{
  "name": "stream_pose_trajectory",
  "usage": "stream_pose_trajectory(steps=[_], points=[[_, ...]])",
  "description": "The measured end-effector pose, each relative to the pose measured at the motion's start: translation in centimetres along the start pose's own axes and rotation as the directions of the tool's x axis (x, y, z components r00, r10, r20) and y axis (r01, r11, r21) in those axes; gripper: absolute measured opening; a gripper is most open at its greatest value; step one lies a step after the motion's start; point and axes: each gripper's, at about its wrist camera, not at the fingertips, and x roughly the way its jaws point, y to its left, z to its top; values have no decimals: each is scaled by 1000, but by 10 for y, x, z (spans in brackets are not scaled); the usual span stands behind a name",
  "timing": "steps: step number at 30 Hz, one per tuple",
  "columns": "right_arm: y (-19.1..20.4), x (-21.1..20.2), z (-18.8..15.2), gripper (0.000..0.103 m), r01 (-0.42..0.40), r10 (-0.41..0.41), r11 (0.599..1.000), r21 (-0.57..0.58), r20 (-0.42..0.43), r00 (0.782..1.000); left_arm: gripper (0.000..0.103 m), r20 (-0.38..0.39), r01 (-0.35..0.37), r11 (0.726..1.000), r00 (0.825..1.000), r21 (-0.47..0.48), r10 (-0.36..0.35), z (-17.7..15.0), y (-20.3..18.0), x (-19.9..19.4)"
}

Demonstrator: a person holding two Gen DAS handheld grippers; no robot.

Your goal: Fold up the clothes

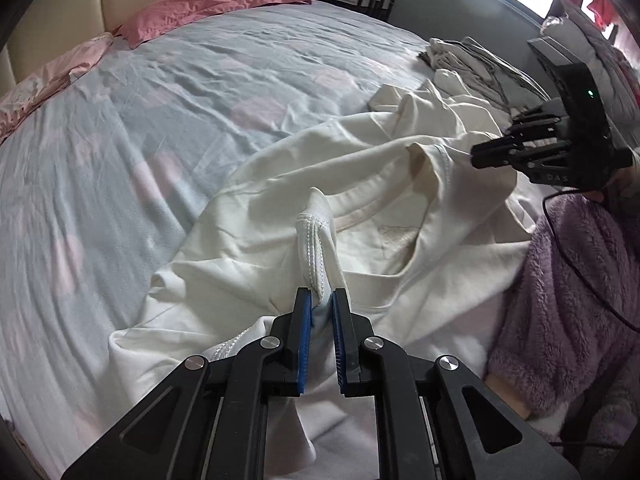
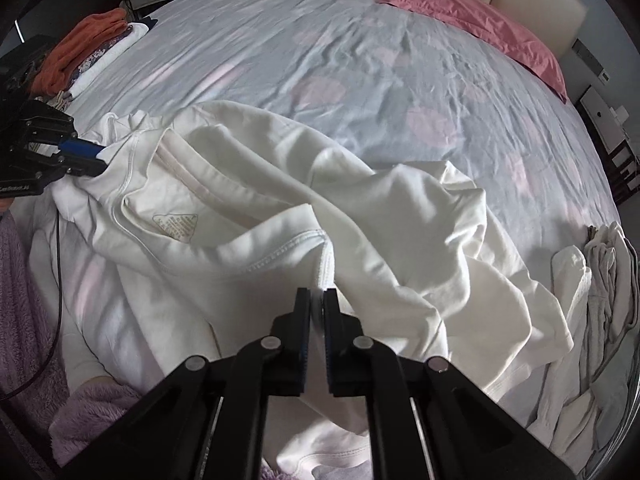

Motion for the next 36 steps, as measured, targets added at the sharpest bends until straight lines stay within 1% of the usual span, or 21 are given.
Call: stream_pose_trajectory(steps=[3,6,7,9,11,13,18,22,25,27,30,33,36], points=[[0,9,3,6,20,-20,1000,5,-7,1000,13,-37,10,997,999,76,-7,-5,-17,2],[-7,13,2,6,22,-22,999,25,-7,1000,13,-40,-53,991,997,124,58,-9,-25,-2],[-8,13,1,6,22,-22,999,26,-5,1000,16,-42,-67,989,996,128,73,-10,-25,-3],[-9,12,0,6,20,-20,999,30,1,1000,26,-33,-102,986,994,134,108,-8,-25,-6],[-9,12,-1,6,18,-18,999,30,4,1000,42,-13,-138,980,990,144,142,-9,-25,-12],[-9,12,-1,6,18,-18,999,26,7,1000,46,-12,-154,974,987,166,158,-6,-26,-13],[-6,13,0,6,18,-18,1000,13,14,1000,46,-62,-178,958,979,225,196,9,-18,-15],[-4,13,0,6,14,-14,1000,1,25,1000,46,-83,-180,964,976,195,200,28,6,-22],[-5,13,0,6,4,-5,1000,6,35,999,46,-103,-209,964,968,162,228,40,28,-21],[-6,14,1,6,-4,4,1000,11,40,999,46,-130,-208,969,966,136,225,44,41,-14],[-8,15,2,6,-14,13,1000,18,44,999,46,-183,-194,971,959,137,217,43,50,6],[-10,17,3,6,-20,19,1000,23,45,999,46,-240,-174,971,948,162,210,35,49,30],[-12,18,3,6,-27,26,999,30,45,999,46,-260,-166,965,941,202,216,24,42,49]])
